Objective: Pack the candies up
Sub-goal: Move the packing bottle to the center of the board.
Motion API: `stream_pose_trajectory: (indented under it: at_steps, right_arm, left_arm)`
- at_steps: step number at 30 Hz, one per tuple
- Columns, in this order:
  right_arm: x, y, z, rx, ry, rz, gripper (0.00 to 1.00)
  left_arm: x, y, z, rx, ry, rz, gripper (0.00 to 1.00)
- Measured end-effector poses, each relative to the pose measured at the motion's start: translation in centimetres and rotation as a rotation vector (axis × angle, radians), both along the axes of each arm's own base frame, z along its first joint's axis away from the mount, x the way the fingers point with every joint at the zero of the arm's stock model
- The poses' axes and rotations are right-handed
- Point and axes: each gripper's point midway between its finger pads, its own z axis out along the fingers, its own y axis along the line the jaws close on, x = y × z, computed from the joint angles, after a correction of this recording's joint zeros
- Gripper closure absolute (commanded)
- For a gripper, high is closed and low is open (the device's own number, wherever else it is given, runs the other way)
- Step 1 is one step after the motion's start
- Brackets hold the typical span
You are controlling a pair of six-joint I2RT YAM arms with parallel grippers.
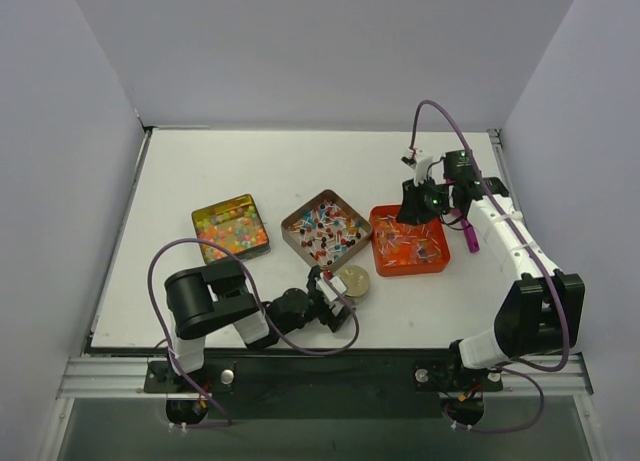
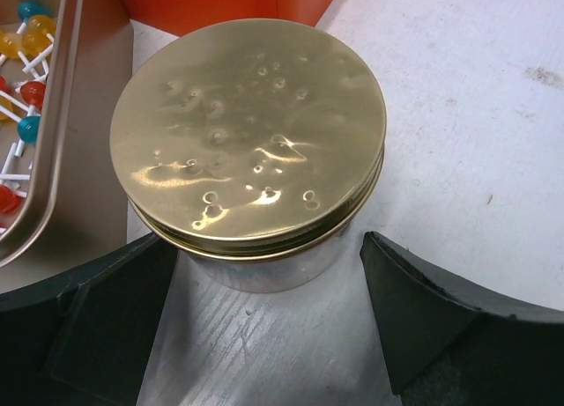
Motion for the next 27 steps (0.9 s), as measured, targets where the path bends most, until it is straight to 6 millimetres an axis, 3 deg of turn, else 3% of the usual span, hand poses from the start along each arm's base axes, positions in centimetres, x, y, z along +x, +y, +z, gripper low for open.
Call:
stream_pose_trajectory:
  at_steps: [6,16,19,23,25,26,27]
  right_arm:
    - [-1.0,1.1,-0.6,0.048,0.034,0.09,0.83]
    - [-4.3,1.7,-1.7,0.054,0.111,0.342,0.61]
    - [-5.8,1.5,-1.8,0.041,0.094,0.463,0.56]
    - [-8.4,1.1,-1.8,0.022,0.049,0.685,0.5]
    - [-9.9,1.1,-2.0,0.016,0.022,0.814,0.45]
    - [-10.5,1.3,-2.1,0.015,0.013,0.879,0.42]
    - [-11.3,1.5,-2.2,0.02,0.009,0.946,0.35]
  left_arm:
    - [-0.1,-0.5,0.2,0.001,-0.048,-0.016,0.02]
    - [-0.7,-3.3,0.3,-0.013,-0.103,-0.049,0.03]
    - [-0.7,-3.6,0.3,-0.026,-0.094,-0.047,0.09]
    - [-0.9,-3.9,0.2,-0.041,-0.08,-0.057,0.27]
    - [-1.0,-4.0,0.2,-0.044,-0.074,-0.063,0.62]
    - [-1.0,-4.1,0.2,-0.044,-0.072,-0.067,0.71]
    - [-1.0,-4.1,0.2,-0.043,-0.071,-0.071,0.88]
